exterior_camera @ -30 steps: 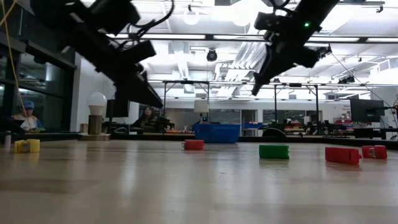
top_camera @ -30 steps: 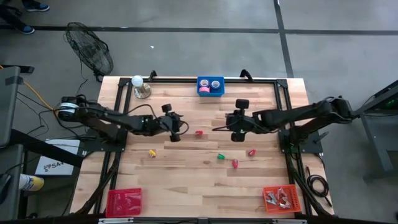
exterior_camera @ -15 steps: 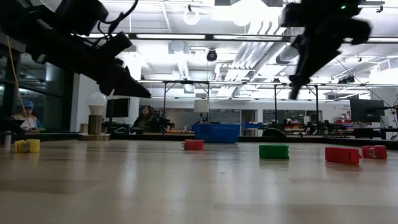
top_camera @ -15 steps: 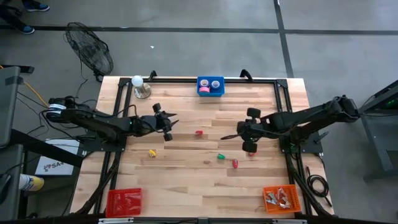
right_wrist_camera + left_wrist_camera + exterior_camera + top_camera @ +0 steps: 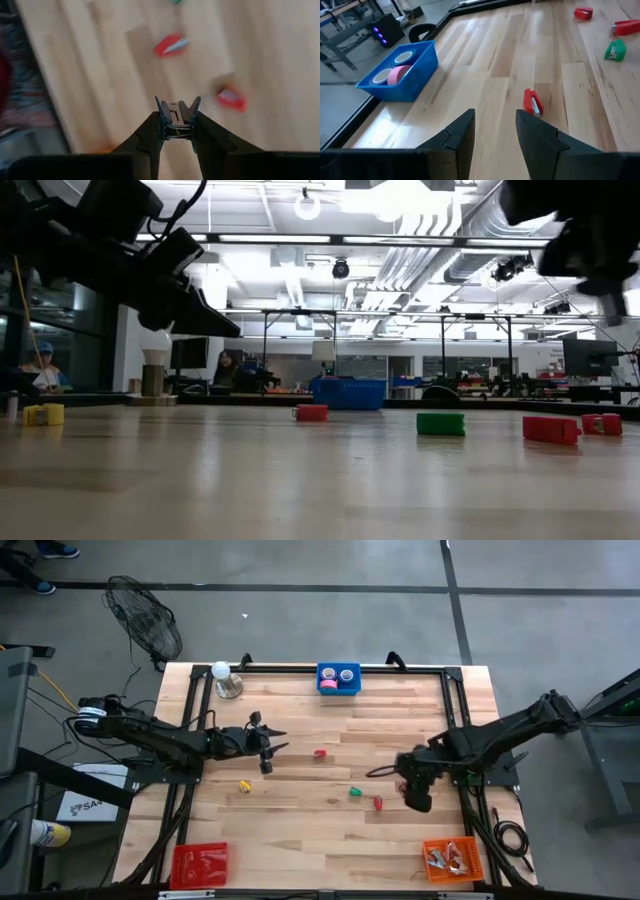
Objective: Pick and place Stapler, Stapler remover, tape
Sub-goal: Put the black staple remover into the orange bin
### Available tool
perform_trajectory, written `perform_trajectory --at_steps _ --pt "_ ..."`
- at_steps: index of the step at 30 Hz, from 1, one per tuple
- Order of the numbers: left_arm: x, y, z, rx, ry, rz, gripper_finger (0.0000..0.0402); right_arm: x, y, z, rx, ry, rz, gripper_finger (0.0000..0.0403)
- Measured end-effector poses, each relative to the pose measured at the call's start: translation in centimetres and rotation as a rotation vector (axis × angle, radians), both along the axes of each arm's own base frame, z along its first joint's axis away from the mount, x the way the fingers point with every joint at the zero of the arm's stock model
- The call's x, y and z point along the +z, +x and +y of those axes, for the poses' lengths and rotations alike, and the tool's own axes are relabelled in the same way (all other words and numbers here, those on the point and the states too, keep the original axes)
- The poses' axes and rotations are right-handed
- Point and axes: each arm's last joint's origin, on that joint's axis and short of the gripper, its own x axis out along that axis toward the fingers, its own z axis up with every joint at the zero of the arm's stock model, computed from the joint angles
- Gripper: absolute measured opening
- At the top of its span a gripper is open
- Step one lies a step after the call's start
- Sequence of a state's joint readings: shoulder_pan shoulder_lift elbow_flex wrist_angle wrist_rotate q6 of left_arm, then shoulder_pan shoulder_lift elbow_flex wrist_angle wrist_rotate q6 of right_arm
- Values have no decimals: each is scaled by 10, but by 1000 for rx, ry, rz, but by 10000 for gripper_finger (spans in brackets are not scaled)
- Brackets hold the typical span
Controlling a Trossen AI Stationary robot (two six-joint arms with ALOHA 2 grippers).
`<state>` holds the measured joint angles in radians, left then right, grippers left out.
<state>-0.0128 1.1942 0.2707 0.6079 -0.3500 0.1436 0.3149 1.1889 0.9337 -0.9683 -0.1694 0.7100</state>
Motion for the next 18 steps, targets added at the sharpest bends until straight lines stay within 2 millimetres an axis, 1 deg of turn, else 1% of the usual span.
perform_trajectory --at_steps 4,10,14,18 --pt "0 0 0 0 0 1 138 0 -5 13 -50 101 68 81" --pt "0 0 0 -1 1 2 138 1 -16 35 -121 184 169 81" --pt "0 0 0 -2 1 5 138 1 -27 52 -206 221 252 81" --pt "0 0 0 -2 2 6 138 0 -43 72 -279 223 321 81"
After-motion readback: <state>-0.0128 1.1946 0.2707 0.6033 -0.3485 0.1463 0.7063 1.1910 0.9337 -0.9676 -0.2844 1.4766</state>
